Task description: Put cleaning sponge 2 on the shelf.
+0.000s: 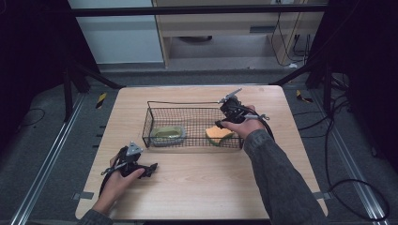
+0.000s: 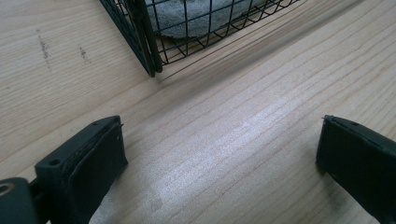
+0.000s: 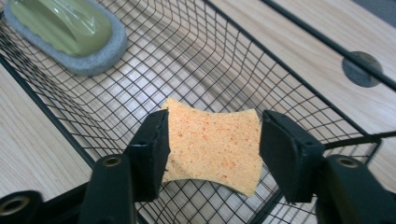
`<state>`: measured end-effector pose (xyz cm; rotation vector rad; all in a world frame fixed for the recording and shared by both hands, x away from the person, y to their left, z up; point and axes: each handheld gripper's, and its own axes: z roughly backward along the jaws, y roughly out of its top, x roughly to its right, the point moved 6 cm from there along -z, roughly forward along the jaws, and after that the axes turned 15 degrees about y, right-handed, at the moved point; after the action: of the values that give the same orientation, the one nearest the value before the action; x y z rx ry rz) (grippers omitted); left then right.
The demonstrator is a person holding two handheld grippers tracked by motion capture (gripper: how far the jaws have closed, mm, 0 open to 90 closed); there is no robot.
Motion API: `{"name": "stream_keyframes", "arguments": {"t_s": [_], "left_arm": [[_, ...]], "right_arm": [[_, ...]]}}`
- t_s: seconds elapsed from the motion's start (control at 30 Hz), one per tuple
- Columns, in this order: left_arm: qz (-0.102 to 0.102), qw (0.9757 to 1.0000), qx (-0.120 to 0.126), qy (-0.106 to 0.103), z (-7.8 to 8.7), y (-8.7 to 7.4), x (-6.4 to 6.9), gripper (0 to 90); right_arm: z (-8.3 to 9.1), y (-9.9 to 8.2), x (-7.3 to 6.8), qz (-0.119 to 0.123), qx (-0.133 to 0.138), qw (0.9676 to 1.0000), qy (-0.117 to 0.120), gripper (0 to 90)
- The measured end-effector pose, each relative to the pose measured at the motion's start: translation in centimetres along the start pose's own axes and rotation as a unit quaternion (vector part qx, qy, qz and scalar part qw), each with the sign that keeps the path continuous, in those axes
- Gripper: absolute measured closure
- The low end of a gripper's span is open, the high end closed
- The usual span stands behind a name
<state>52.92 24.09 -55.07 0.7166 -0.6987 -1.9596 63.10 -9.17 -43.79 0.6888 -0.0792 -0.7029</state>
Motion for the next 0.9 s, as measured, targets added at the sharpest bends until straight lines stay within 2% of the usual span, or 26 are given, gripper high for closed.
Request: {"name": "stream_keyframes", "arguments": {"t_s": [0.03, 0.3, 0.47, 0.67, 0.9], "left_arm": [[0.000, 1.0000, 0.000, 0.000, 0.0, 0.0, 0.0, 0.1], [0.000, 1.0000, 0.000, 0.000, 0.0, 0.0, 0.0, 0.1], [0.000, 1.0000, 0.000, 0.000, 0.0, 0.0, 0.0, 0.1], [0.000, 1.0000, 0.000, 0.000, 0.0, 0.0, 0.0, 0.1], [0.000, 1.0000, 0.000, 0.000, 0.0, 0.0, 0.0, 0.1]], "right_arm": [[0.6, -0.1, 0.0, -0.003, 0.012, 0.9999, -0.007, 35.4], [2.2, -0.8, -0.3, -0.012, 0.046, 0.9985, -0.029, 10.3], [3.2, -1.6, -0.2, -0.027, 0.057, 0.9973, -0.039, 6.8], [4.7, -2.4, 0.3, -0.043, 0.074, 0.9950, -0.052, 6.6], [5.5, -3.9, 1.1, -0.054, 0.089, 0.9926, -0.063, 7.3]]}}
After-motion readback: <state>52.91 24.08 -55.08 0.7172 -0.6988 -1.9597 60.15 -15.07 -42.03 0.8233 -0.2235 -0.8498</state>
